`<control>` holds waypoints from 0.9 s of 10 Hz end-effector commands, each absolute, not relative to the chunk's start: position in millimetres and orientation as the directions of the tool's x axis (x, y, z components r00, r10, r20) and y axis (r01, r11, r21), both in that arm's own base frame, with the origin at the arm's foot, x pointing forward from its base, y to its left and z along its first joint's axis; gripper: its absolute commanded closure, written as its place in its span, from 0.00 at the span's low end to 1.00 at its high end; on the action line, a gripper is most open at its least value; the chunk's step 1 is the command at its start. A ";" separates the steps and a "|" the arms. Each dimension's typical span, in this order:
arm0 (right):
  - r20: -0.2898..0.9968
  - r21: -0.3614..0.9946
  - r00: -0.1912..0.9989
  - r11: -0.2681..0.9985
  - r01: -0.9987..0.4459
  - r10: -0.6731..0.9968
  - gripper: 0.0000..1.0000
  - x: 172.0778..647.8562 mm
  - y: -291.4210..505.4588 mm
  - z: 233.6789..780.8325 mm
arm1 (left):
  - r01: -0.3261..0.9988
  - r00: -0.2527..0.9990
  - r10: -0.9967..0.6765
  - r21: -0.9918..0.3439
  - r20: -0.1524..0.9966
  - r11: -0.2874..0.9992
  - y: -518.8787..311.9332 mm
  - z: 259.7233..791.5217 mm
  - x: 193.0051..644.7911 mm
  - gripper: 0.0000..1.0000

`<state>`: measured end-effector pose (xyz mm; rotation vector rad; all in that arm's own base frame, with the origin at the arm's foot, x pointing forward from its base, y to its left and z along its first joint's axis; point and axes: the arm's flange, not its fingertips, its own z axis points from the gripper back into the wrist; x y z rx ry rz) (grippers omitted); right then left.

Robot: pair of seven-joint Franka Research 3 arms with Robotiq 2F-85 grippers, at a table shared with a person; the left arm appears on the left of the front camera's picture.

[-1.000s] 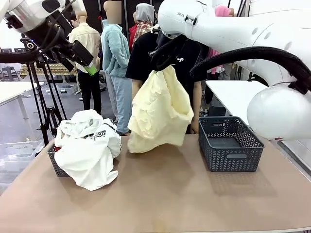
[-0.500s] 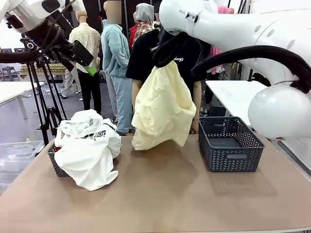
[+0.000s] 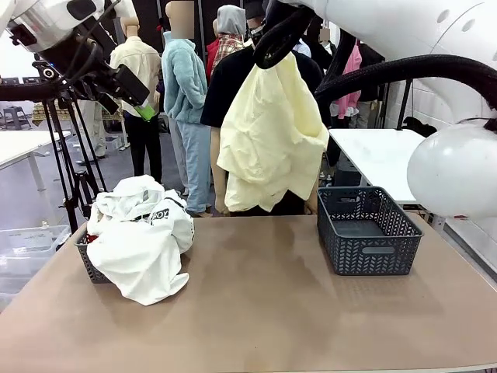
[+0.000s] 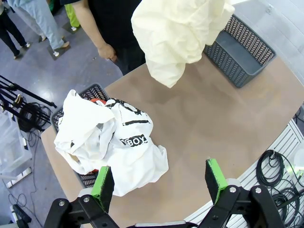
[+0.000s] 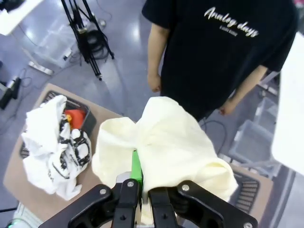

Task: Sort the tops and bottoms.
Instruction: Lift clothes from the center of the table with your right hand, then sort the clothes according to human instructions.

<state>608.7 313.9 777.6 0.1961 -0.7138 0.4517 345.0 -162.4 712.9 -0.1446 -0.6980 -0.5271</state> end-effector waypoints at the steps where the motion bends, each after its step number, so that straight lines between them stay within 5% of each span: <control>1: 0.662 0.037 0.677 0.889 -0.457 0.320 1.00 612.5 314.6 771.3 | 0.503 0.642 -0.409 0.046 0.648 0.863 -162.5 714.1 344.2 0.00; 9: 0.662 0.037 0.677 0.889 -0.457 0.320 1.00 612.5 314.6 771.3 | 0.503 0.642 -0.409 0.046 0.648 0.863 -162.5 714.1 344.2 0.00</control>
